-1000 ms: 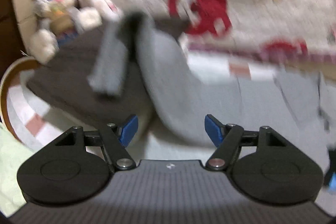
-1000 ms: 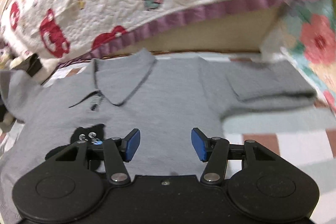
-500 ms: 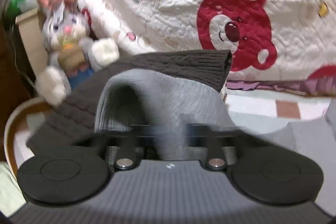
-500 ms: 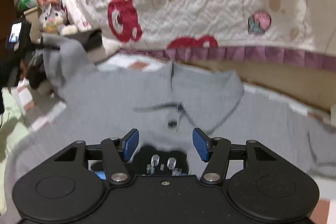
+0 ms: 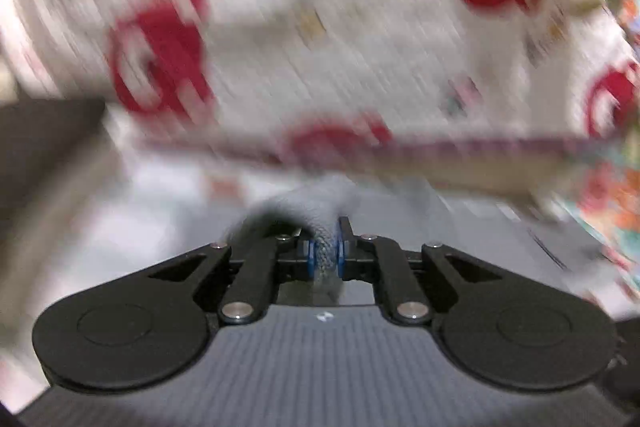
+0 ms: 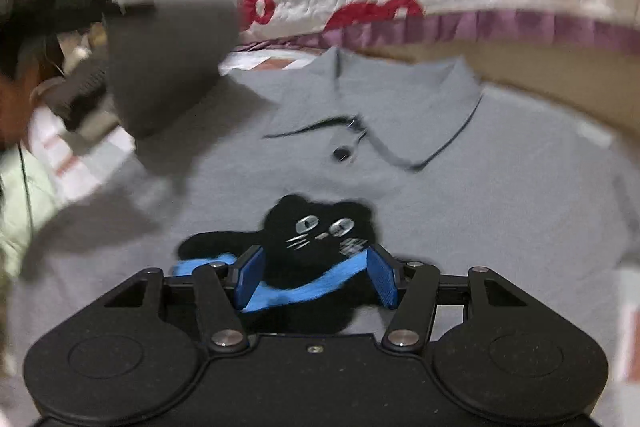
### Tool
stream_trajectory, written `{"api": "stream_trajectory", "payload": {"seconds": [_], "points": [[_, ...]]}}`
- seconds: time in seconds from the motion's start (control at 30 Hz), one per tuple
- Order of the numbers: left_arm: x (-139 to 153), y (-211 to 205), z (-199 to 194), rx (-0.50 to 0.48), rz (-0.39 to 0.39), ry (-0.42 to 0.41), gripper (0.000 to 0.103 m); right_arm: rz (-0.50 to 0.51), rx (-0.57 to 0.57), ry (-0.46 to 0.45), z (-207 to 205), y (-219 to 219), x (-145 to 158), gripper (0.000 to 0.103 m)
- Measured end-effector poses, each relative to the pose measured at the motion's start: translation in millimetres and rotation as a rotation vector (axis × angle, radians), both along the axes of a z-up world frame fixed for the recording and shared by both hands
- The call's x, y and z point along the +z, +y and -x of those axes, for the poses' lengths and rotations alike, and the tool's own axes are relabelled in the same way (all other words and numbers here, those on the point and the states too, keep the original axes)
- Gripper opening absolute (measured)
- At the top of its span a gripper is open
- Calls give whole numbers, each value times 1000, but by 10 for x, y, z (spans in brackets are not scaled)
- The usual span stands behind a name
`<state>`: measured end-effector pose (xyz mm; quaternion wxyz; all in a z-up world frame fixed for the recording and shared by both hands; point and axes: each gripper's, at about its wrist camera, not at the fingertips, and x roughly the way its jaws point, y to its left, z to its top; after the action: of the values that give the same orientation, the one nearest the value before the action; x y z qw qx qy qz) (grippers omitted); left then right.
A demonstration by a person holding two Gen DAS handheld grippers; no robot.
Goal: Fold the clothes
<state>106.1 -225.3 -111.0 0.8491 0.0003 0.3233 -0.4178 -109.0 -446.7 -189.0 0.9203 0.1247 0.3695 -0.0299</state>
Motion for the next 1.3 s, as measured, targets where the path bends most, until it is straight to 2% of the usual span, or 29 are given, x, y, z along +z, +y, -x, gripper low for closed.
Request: {"api": "stream_trajectory", "payload": {"seconds": [0.1, 0.13, 0.17, 0.2, 0.33, 0.37, 0.43, 0.47, 0.5, 0.53, 0.6, 0.67, 0.83, 0.9, 0.97, 1.03, 1.1, 1.2, 1.27, 1.3], "points": [[-536, -87, -33, -54, -43, 277, 10, 8, -9, 35, -10, 51, -63, 62], [-635, -87, -27, -68, -54, 336, 14, 24, -5, 49, -21, 76, -66, 62], [-635, -64, 8, -85, -60, 351, 20, 40, 1, 58, -31, 102, -63, 62], [-636, -41, 44, -101, -67, 366, 33, 47, 5, 62, -41, 129, -53, 62], [-610, 71, 175, -172, -89, 410, 47, 39, 15, 59, -83, 250, 16, 62], [-546, 141, 184, -202, -88, 386, 49, 36, 18, 59, -94, 280, 34, 62], [-418, 281, 202, -261, -84, 339, 70, 32, 23, 57, -115, 340, 68, 62], [-375, 335, 193, -294, -102, 307, 76, 30, 25, 57, -125, 371, 86, 62], [-368, 371, 160, -323, -147, 261, 87, 28, 28, 56, -135, 401, 103, 62], [-376, 418, 124, -320, -203, 196, 87, 25, 30, 56, -146, 431, 120, 62], [-375, 503, -1, -233, -292, 59, 86, 21, 35, 54, -167, 491, 155, 62], [-328, 567, -168, -155, -306, 6, 87, 27, 59, 41, -308, 571, 214, 62], [-380, 720, -642, 3, -228, -7, 86, 65, 142, -1, -779, 805, 368, 65], [-512, 813, -780, 49, -206, 6, 84, 137, 199, -4, -1014, 973, 358, 66], [-635, 939, -895, 90, -161, 58, 83, 212, 245, 10, -1187, 1134, 290, 66], [-692, 1026, -938, 108, -113, 66, 77, 262, 246, 23, -1280, 1231, 195, 66], [-708, 1016, -952, 95, -103, 43, 75, 240, 206, 22, -1366, 1167, 103, 66], [-736, 973, -969, 90, -92, 62, 75, 206, 169, 20, -1496, 1025, -10, 64], [-734, 966, -958, 81, -76, 64, 75, 203, 183, 21, -1589, 962, -39, 42], [-723, 972, -943, 77, -69, 61, 75, 205, 188, 13, -1631, 940, 26, 7]]}}
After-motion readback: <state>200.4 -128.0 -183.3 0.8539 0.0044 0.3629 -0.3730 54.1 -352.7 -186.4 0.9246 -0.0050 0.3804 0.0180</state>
